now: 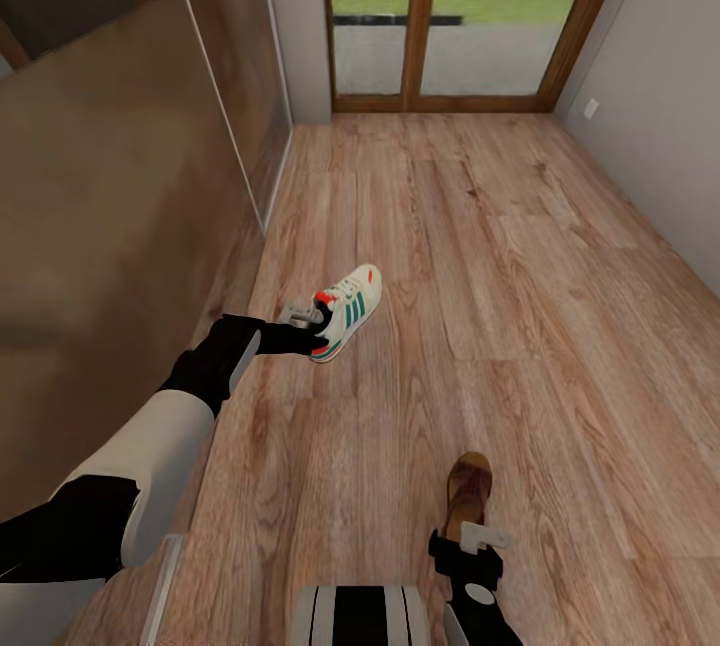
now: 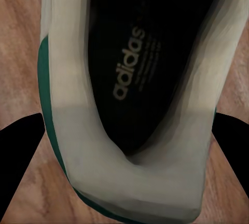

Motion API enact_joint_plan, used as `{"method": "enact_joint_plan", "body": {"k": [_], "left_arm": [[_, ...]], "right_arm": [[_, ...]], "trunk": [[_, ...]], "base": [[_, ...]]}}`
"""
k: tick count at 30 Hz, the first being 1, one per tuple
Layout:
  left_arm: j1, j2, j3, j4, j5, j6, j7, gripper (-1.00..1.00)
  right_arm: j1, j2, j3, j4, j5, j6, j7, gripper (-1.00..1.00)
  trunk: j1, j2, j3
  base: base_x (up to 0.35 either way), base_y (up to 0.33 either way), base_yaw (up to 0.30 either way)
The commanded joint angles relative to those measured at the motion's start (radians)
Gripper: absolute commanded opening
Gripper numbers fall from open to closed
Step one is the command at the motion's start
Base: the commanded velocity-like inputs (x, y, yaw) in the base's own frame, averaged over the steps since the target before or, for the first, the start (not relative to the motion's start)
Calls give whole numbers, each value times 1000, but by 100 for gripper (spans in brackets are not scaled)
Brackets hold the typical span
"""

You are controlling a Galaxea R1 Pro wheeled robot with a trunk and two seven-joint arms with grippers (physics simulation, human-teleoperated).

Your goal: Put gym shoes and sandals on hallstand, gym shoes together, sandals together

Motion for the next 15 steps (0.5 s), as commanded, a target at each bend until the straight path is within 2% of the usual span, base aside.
{"method": "enact_joint_plan", "body": {"k": [1,15], "left_arm": [[0,0,1,-2,-8,3,-7,-100],[0,1,1,-2,-8,3,-7,-100]], "right_arm": [[0,0,0,-2,-6,2,-4,100],[0,0,0,-8,-7,1,-4,100]], "trunk": [[0,-1,-5],[6,-4,-77]], "base": [[0,0,0],[0,0,0]]}}
